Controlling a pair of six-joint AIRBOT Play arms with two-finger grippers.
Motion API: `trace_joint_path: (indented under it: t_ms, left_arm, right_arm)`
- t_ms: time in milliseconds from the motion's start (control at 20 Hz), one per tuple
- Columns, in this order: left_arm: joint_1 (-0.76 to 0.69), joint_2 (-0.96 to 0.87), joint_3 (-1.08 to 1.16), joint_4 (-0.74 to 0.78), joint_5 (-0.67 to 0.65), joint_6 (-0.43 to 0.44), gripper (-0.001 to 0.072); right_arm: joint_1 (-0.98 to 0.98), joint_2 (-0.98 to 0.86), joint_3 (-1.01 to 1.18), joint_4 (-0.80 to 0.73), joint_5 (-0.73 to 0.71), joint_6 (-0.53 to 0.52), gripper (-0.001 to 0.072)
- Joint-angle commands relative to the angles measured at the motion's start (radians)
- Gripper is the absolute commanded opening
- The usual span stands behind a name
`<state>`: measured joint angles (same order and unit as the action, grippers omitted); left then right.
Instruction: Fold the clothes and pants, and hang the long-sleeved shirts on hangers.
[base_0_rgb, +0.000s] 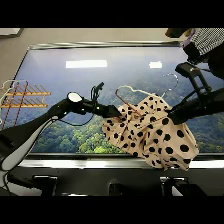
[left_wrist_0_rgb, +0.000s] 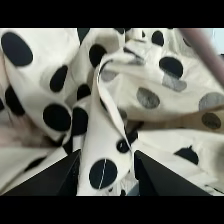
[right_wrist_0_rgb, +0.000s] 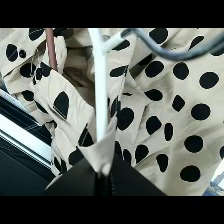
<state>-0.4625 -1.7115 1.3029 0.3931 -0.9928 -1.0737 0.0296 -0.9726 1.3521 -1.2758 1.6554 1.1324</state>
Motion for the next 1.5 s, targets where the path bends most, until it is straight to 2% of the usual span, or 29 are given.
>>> trace_joint_path:
  t_ms: [0, 300, 700, 750, 800, 1050, 1450]
  left_arm:
    - [-0.014, -0.097, 0.133, 0.000, -0.006, 0.019, 0.0398]
    - [-0.058, -0.258, 0.295, -0.011, -0.080, 0.019, 0.0398]
    - [-0.100, -0.289, 0.304, -0.016, 0.095, 0.018, 0.0380]
    - [-0.101, -0.294, 0.304, -0.027, 0.092, 0.019, 0.0253]
    - [-0.103, -0.297, 0.304, -0.030, 0.086, 0.023, 0.0026]
    - [-0.045, -0.277, 0.314, -0.030, 0.089, 0.014, 0.0026]
    - [0.050, -0.259, 0.439, -0.030, 0.085, -0.011, 0.0026]
  right_arm:
    - [0.001, -0.001, 0.000, 0.000, -0.006, 0.017, 0.0024]
    - [0.000, -0.001, 0.000, -0.001, -0.004, 0.040, 0.0024]
    - [0.001, -0.001, 0.000, -0.003, 0.008, 0.043, 0.0024]
    - [0.001, -0.001, 0.000, -0.003, 0.015, 0.043, 0.0024]
    - [0.001, -0.001, 0.000, -0.003, 0.024, 0.043, 0.0024]
    - [0.001, 0.002, 0.000, -0.024, 0.124, 0.101, 0.0024]
    - [0.001, -0.002, 0.000, -0.042, 0.102, 0.091, 0.0023]
